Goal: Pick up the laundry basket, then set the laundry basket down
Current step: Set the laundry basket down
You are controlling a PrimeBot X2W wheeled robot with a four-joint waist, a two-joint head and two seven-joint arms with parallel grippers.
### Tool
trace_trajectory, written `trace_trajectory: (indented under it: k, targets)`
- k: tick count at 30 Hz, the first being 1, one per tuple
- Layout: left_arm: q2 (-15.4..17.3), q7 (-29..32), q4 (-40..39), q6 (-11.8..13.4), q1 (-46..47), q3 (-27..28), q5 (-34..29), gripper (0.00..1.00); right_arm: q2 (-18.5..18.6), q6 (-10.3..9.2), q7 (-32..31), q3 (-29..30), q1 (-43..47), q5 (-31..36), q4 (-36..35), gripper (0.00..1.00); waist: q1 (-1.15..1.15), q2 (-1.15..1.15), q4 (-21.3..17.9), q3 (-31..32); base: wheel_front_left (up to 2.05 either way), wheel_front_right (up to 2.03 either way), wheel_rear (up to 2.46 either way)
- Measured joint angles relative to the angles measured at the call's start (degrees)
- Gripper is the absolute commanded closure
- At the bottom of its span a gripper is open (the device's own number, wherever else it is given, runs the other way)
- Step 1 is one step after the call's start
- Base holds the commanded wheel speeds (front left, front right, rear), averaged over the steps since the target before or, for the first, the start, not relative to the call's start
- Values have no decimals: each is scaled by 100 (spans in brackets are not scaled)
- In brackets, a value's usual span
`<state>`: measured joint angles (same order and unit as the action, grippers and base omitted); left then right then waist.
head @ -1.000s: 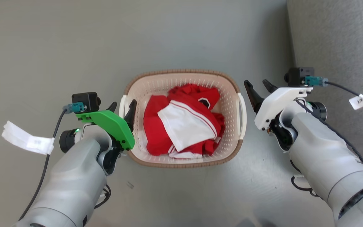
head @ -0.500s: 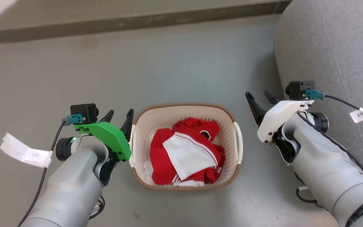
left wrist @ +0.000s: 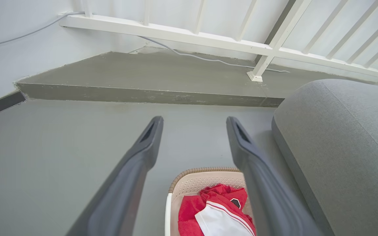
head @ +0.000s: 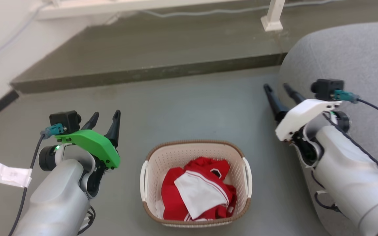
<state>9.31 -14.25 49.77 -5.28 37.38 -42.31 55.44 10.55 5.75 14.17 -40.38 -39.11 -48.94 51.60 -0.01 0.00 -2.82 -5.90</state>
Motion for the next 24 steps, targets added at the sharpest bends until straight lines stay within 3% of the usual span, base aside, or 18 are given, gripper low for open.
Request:
trace_trajectory:
  k: [7, 9, 13, 24]
  targets:
    - [79, -1, -862, 241, -315, 620, -459, 0, 344, -337, 2, 580, 432, 458, -879, 0, 0, 0, 47, 391, 0, 0, 0]
    - [119, -1, -1002, 277, -375, 745, -521, 0, 349, -345, 1, 651, 478, 523, -1014, 0, 0, 0, 58, 424, 0, 0, 0]
    - [267, -2, -1513, 435, -661, 1127, -880, 0, 371, -539, 11, 932, 725, 828, -1562, 0, 0, 0, 91, 502, 0, 0, 0]
    - [235, -16, -2562, 716, -1713, 1816, -1701, 0, 376, -933, 25, 1604, 1862, 1494, -2705, 0, 0, 0, 160, 533, 0, 0, 0]
